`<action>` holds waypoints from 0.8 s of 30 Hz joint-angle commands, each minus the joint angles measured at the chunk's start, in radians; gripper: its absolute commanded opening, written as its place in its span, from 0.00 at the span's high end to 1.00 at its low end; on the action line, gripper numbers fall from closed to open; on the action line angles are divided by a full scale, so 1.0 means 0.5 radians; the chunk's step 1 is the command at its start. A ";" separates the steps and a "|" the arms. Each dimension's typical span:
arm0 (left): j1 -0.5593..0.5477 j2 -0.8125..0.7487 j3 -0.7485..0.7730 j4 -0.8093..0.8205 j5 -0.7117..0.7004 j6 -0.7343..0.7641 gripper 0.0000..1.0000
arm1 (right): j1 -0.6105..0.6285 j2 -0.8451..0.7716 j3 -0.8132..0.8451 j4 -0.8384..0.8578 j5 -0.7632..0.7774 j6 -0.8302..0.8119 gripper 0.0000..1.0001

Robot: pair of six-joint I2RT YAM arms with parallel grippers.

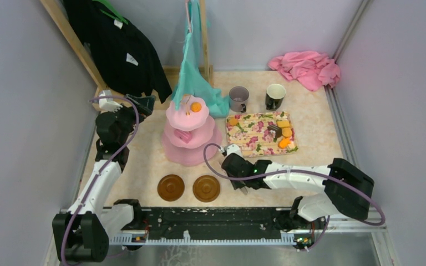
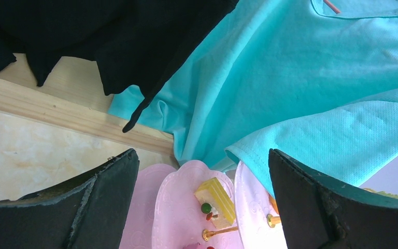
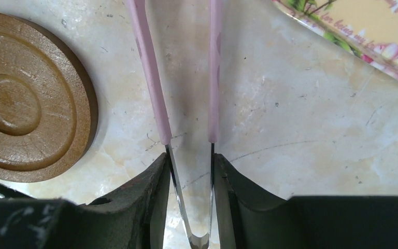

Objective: Serve the afternoon tea
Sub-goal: Pick up the clamp from the center of the board, then pick up the desert from the tray.

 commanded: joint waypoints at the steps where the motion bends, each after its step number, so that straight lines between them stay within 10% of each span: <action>1: 0.006 -0.049 -0.005 0.063 0.009 -0.011 0.01 | 0.023 -0.160 0.025 -0.033 0.090 0.122 0.66; 24: 0.006 -0.087 -0.015 0.102 0.064 -0.067 0.01 | -0.088 -0.415 0.377 -0.836 0.570 0.531 0.68</action>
